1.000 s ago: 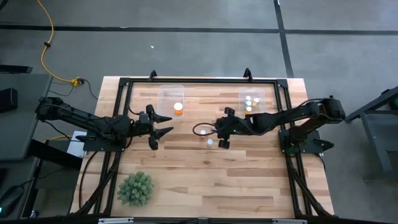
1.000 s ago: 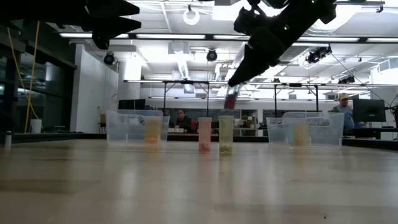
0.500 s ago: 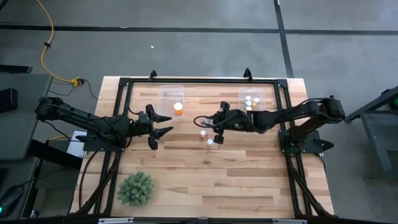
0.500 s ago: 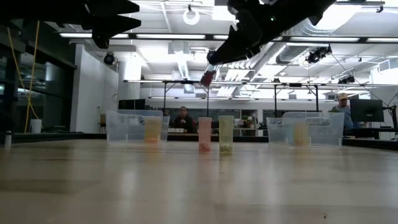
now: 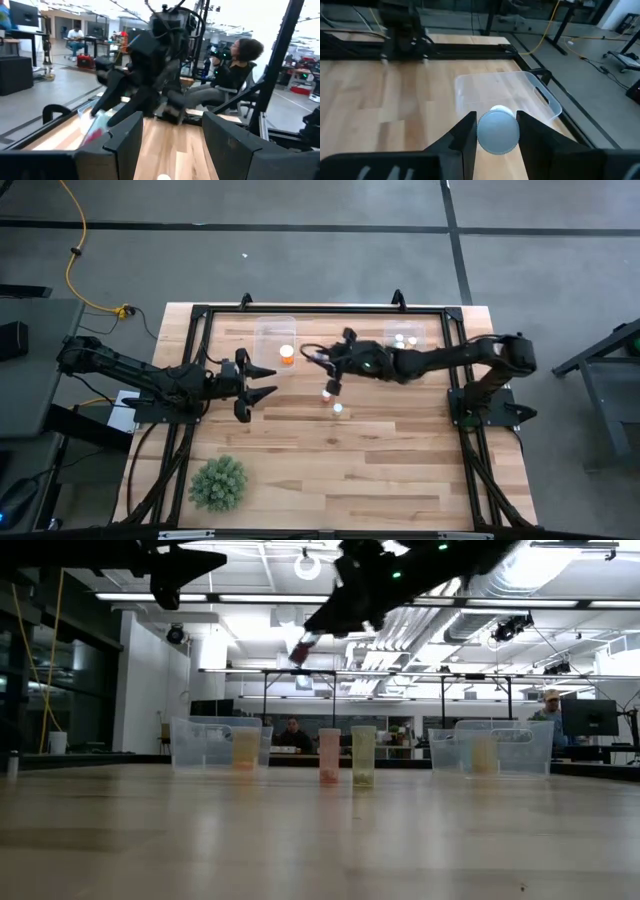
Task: Pick and place medicine bottles into bin by pill shape (circle, oval)
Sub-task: Put the blue capsule bottle into the left transparent bin
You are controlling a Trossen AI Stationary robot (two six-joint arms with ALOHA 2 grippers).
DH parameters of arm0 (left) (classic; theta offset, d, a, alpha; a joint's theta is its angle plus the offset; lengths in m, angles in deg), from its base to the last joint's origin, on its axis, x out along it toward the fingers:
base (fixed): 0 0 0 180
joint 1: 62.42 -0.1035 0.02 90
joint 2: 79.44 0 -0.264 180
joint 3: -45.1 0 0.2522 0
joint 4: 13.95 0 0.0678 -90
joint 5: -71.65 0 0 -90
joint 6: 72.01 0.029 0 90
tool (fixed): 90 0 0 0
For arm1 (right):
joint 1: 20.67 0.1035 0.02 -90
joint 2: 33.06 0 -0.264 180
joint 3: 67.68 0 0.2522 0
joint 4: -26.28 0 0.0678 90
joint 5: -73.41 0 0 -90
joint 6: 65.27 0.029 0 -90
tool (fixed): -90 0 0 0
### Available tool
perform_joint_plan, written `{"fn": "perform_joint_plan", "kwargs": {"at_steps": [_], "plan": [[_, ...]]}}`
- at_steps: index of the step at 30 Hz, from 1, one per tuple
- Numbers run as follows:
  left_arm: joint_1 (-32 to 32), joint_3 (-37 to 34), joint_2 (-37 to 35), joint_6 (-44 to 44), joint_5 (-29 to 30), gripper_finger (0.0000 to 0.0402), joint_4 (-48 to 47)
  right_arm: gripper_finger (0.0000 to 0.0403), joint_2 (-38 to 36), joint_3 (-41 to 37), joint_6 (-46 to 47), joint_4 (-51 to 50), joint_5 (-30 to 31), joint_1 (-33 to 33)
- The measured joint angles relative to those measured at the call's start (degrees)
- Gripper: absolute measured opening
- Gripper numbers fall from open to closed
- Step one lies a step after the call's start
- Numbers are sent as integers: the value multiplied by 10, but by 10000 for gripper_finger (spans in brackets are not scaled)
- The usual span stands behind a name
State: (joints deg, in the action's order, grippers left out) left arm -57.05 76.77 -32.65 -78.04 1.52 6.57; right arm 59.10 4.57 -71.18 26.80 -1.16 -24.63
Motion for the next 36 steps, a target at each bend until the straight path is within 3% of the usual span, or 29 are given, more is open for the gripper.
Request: {"fn": "perform_joint_plan", "kwargs": {"at_steps": [9,16,24,36], "plan": [[0,0,0,2,-2,196,4,108,150,180,-66,-76,-65,-69],[0,0,0,6,-9,196,3,108,238,279,-69,-116,-76,-121],[0,0,0,6,-13,196,4,108,297,328,-2,-118,-136,-159],[0,0,0,6,-13,196,3,108,342,338,14,-143,-126,-167]]}}
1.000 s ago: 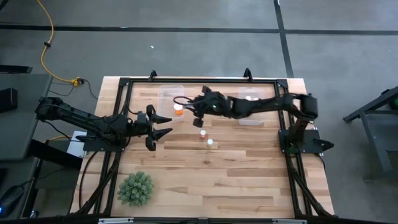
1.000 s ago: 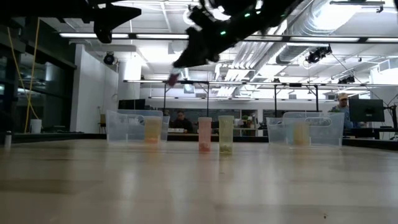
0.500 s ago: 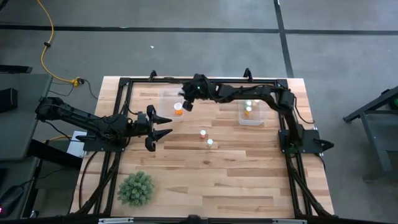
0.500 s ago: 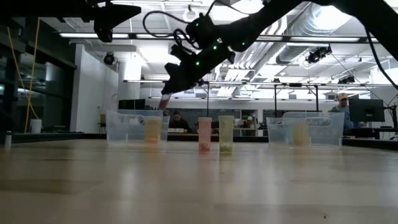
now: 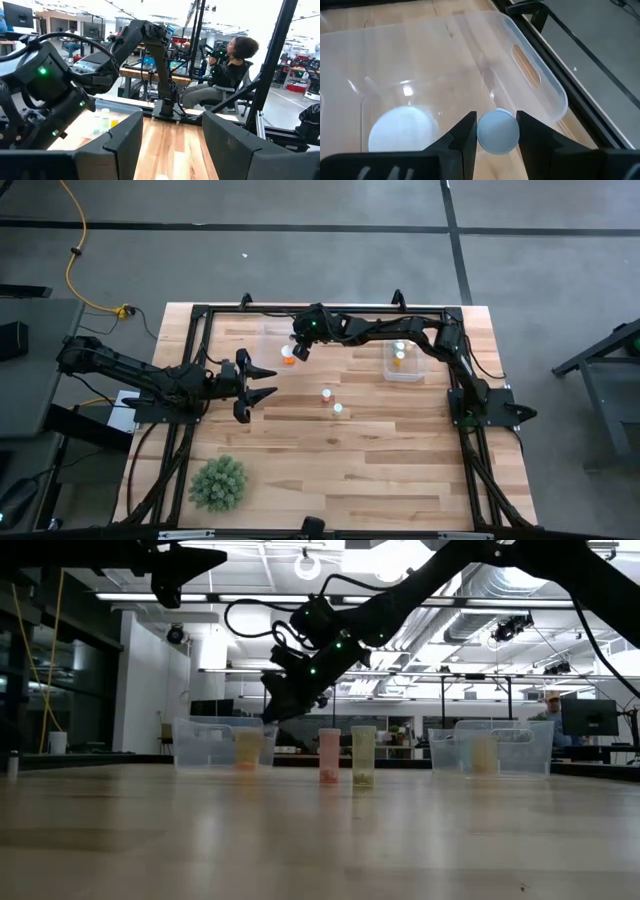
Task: Pick and place medicine bottles into bin by pill shape (circle, oval)
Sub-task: Put the blue capsule bottle into the left transparent bin
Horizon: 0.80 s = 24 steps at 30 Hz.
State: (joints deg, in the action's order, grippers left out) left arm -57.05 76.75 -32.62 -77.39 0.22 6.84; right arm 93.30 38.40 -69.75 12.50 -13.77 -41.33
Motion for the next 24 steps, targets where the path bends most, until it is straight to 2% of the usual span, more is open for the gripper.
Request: {"fn": "perform_joint_plan", "kwargs": {"at_steps": [16,24], "plan": [[0,0,0,0,0,196,0,109,0,0,0,-11,0,0],[0,0,0,0,0,196,0,143,0,0,0,-15,0,0]]}}
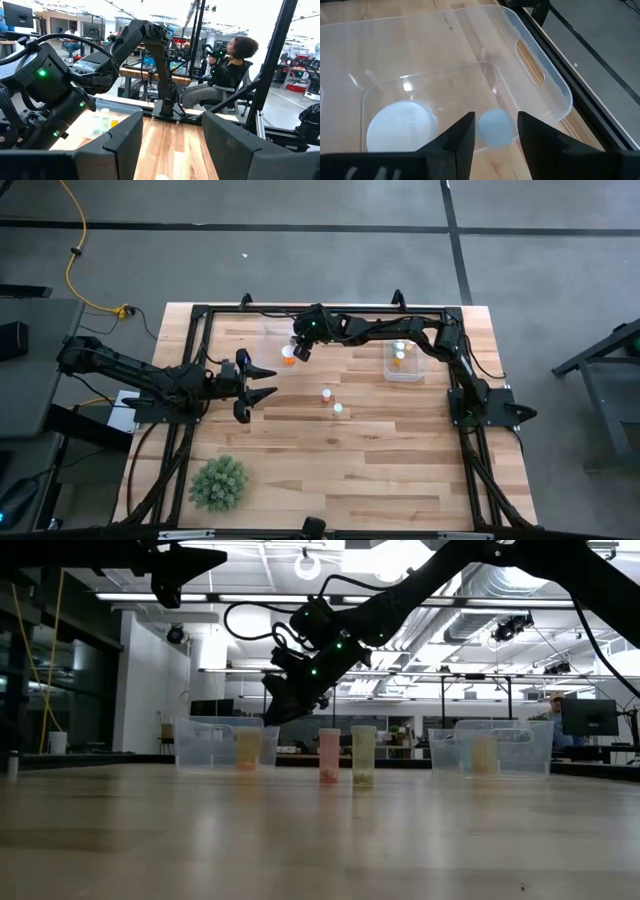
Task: Pick and place medicine bottles into bin by pill shape (circle, oval)
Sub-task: Put the blue capsule bottle into the left transparent bin, then put the yellow tablet bottle into the right transparent bin
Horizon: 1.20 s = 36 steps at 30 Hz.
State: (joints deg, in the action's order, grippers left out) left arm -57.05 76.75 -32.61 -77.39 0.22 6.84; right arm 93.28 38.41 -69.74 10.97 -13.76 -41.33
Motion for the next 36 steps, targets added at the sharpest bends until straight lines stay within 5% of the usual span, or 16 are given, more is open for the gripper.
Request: {"fn": "perform_joint_plan", "kwargs": {"at_steps": [12,20,26,36], "plan": [[0,0,0,-4,0,196,0,149,-1,0,0,-4,0,0],[0,0,0,0,0,196,-5,149,-86,-17,-63,-179,-11,1],[0,0,0,0,0,196,-19,149,-239,-209,-33,-161,14,29],[-1,0,0,0,4,196,-8,149,-525,-574,46,269,9,179]]}}
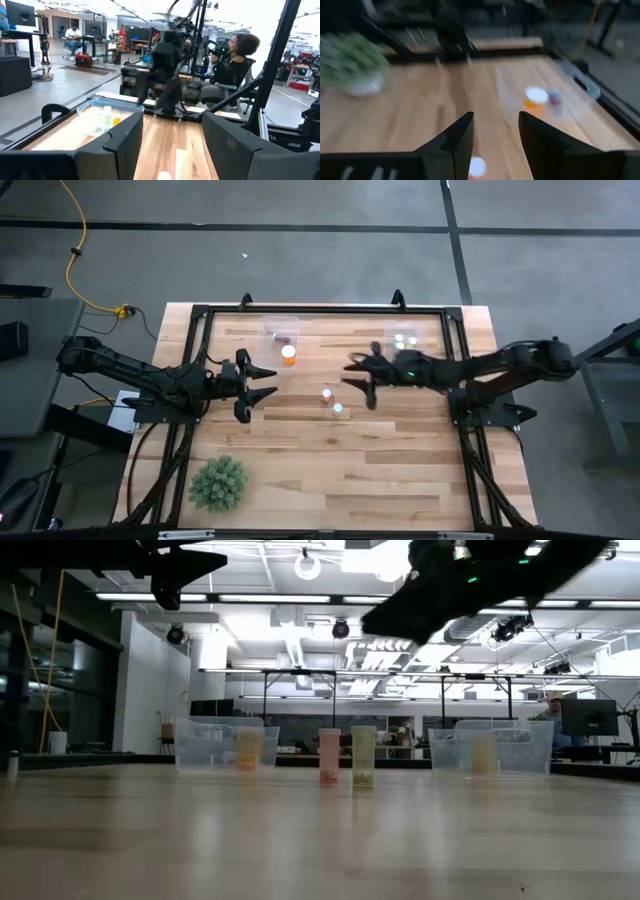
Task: Pick and place medicine bottles into bin by pill shape (circle, oval)
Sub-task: Put the yellow tablet bottle into the right transparent bin
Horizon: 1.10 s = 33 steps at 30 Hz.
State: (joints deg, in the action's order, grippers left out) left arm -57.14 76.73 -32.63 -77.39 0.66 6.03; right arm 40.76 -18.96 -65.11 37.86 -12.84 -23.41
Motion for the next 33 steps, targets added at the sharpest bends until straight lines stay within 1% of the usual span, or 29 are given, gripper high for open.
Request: {"fn": "perform_joint_plan", "kwargs": {"at_steps": [3,6,31,33], "plan": [[0,0,0,0,-2,196,0,149,-37,-51,-1,81,2,30],[0,0,0,0,-3,196,0,149,-48,-71,-4,122,2,42],[0,0,0,11,-4,196,0,149,-49,-72,1,113,2,43],[0,0,0,11,-4,196,0,149,-49,-72,18,113,2,43]]}}
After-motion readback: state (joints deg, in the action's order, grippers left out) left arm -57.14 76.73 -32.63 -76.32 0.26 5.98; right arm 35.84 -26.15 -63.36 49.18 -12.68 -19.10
